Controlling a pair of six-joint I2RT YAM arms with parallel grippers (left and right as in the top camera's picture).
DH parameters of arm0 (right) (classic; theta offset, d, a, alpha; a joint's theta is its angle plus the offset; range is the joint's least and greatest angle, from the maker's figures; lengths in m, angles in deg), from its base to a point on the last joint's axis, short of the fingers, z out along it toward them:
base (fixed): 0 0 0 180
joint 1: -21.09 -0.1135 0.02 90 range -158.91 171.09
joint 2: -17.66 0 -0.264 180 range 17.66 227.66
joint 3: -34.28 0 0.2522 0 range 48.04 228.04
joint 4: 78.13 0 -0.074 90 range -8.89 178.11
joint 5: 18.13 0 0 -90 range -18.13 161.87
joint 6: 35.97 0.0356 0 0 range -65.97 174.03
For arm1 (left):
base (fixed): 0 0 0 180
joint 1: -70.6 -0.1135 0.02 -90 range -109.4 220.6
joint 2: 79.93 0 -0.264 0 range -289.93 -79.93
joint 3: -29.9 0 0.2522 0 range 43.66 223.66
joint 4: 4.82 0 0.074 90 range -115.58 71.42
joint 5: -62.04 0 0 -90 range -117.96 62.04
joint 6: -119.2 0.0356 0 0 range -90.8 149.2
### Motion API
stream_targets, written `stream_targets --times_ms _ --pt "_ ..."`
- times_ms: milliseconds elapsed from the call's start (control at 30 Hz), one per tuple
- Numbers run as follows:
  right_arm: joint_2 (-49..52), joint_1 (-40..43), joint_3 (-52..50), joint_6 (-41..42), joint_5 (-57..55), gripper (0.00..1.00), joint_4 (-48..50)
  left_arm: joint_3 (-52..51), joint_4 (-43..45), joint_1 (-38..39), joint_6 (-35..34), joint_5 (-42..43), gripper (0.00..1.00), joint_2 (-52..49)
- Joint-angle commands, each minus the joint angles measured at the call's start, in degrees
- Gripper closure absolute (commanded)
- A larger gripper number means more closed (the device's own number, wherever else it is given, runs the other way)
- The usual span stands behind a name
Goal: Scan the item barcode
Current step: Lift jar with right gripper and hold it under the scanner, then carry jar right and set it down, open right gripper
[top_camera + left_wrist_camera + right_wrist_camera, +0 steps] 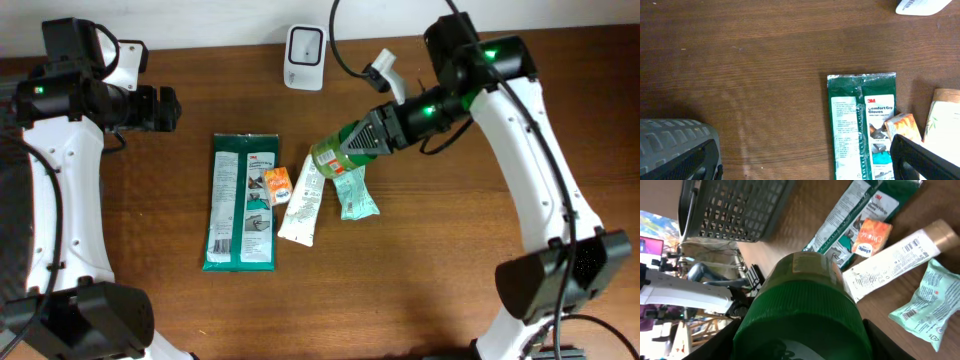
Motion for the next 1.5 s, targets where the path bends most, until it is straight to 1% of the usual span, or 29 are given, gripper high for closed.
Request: stream_targets --times_ms 0,67,100,133,200,233,267,333,367,433,533,600,733,867,933,1133,1267,1367,1467 --pt "-1.9 -0.3 1.4 -0.8 -1.8 0.48 0.1 0.4 0.0 -0.1 0.7 0.6 0.01 1.2" --pt "-1.8 -1.5 1.4 0.0 -5.9 0.48 1.7 0.4 0.0 -0.1 0.7 0.6 0.01 1.2" --pt "-1.7 -2.9 1.4 1.9 -10.4 0.48 3.8 0.4 0.0 -0.1 0.7 0.6 0.01 1.2" --pt "-1.6 -4.4 1.4 4.2 -15.8 0.48 6.3 0.4 0.0 -0.1 0.7 0.6 0.01 1.2" --pt "-1.0 -8.6 1.4 8.4 -30.8 0.48 12.5 0.4 0.0 -0.1 0.7 0.6 0.01 1.2" --pt "-0.5 -10.8 1.4 9.1 -39.2 0.48 16.1 0.4 0.0 -0.1 0.7 0.6 0.01 1.2" --pt "0.4 -13.0 1.4 9.1 -47.5 0.48 20.3 0.4 0.0 -0.1 0.7 0.6 0.01 1.2" --pt "1.9 -15.3 1.3 9.1 -58.2 0.48 27.5 0.4 0.0 -0.1 0.7 0.6 0.01 1.2" --pt "2.7 -15.9 1.3 8.7 -61.7 0.48 30.7 0.4 0.0 -0.1 0.7 0.6 0.01 1.2" --pt "5.5 -16.8 1.3 3.5 -67.9 0.48 41.6 0.4 0.0 -0.1 0.7 0.6 0.01 1.2" --pt "9.5 -16.4 1.3 -4.9 -71.0 0.48 55.6 0.4 0.0 -0.1 0.7 0.6 0.01 1.2" --pt "12.9 -15.7 1.3 -11.8 -71.0 0.48 65.4 0.4 0.0 -0.1 0.7 0.6 0.01 1.2" --pt "20.2 -14.8 1.3 -23.6 -70.8 0.48 80.1 0.4 0.0 -0.1 0.7 0.6 0.01 1.2" --pt "26.2 -14.7 1.3 -33.4 -70.7 0.48 87.8 0.4 0.0 -0.1 0.7 0.6 0.01 1.2" --pt "28.0 -14.7 1.3 -37.4 -69.8 0.47 88.8 0.4 0.0 -0.1 0.7 0.6 0.01 1.2" --pt "28.9 -14.6 1.3 -37.7 -69.5 0.47 92.5 0.4 0.0 -0.1 0.7 0.6 0.01 1.2" --pt "28.9 -14.9 1.3 -37.4 -69.0 0.47 92.6 0.4 0.0 -0.1 0.7 0.6 0.01 1.2" --pt "28.5 -15.1 1.3 -33.2 -68.6 0.47 92.6 0.4 0.0 -0.1 0.7 0.6 0.01 1.2" --pt "26.4 -15.1 1.3 -25.2 -68.3 0.47 92.1 0.4 0.0 -0.1 0.7 0.6 0.01 1.2"
